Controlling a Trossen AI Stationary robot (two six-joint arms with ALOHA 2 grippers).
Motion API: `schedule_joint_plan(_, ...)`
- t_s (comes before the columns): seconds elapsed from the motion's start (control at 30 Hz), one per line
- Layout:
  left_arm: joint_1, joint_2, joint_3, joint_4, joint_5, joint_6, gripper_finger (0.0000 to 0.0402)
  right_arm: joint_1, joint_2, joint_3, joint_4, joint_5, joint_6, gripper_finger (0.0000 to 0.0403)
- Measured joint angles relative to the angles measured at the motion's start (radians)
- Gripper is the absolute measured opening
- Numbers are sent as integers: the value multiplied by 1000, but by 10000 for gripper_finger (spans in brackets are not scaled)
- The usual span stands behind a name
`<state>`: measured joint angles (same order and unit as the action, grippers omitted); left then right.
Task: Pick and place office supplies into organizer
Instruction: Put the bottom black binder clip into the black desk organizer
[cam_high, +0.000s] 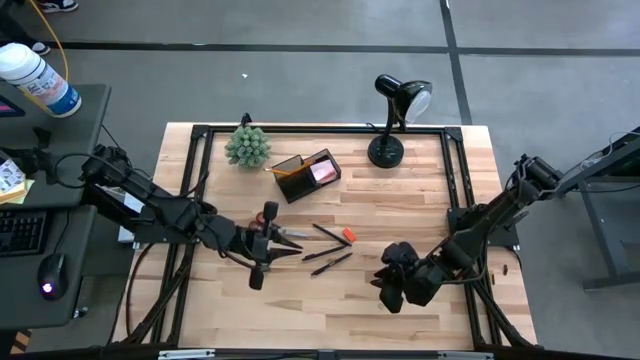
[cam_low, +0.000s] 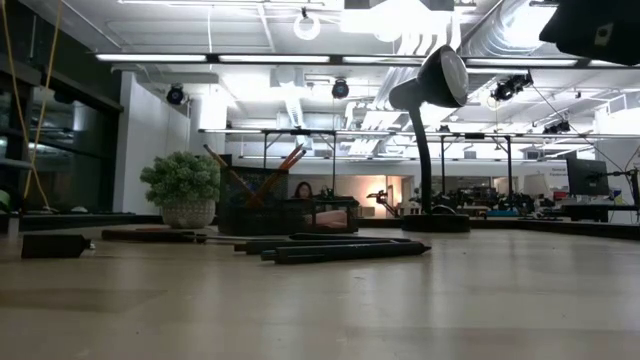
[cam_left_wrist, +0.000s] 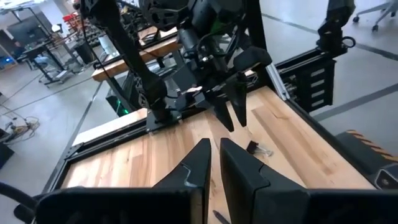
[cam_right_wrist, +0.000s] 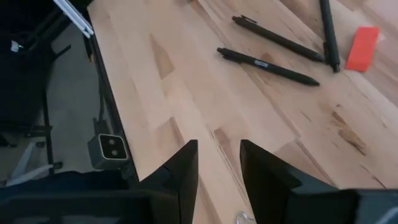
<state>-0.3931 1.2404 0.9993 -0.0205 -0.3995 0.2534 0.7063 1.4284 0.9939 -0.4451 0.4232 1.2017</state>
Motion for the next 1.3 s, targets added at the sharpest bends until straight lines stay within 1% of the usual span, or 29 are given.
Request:
schedule_joint_plan(0.2, 1, 0, 0, -3, 72, 1, 25, -26, 0, -1, -3, -3, -55, 112)
schedule_joint_plan(0.37, 23, 1, 0, -25, 75, 27, 32, -68, 0, -2, 0, -8, -6, 112)
schedule_joint_plan(0.43, 38, 1, 0, -35, 72, 29, 33, -75, 0, -2, 1, -37, 13, 112)
schedule_joint_plan(0.53, 56, 1, 0, -37, 67, 51, 33, -80, 0, -2, 2, -108, 14, 112)
schedule_joint_plan(0.63, 61, 1, 0, -46, 67, 60, 33, -79, 0, -2, 2, -144, 47, 112)
schedule_joint_plan(0.7, 61, 1, 0, -51, 67, 60, 33, -79, 0, -2, 2, -132, 51, 112)
schedule_joint_plan(0.8, 60, 1, 0, -46, 66, 60, 34, -89, 0, -2, 2, -76, 31, 112)
schedule_joint_plan(0.87, 60, 1, 0, -35, 69, 81, 34, -104, 0, -2, 2, -65, 27, 112)
schedule_joint_plan(0.97, 70, 1, 0, -32, 85, 140, 34, -127, 0, -2, 2, -98, -28, 112)
schedule_joint_plan(1.03, 74, 1, 0, -33, 90, 143, 34, -142, 1, -2, 2, -121, -74, 112)
schedule_joint_plan(1.13, 74, 1, 0, -33, 88, 143, 34, -160, 1, -2, 2, -126, -124, 112)
schedule_joint_plan(1.3, 72, 1, 0, -34, 82, 143, 34, -184, 1, -2, 2, -123, -129, 112)
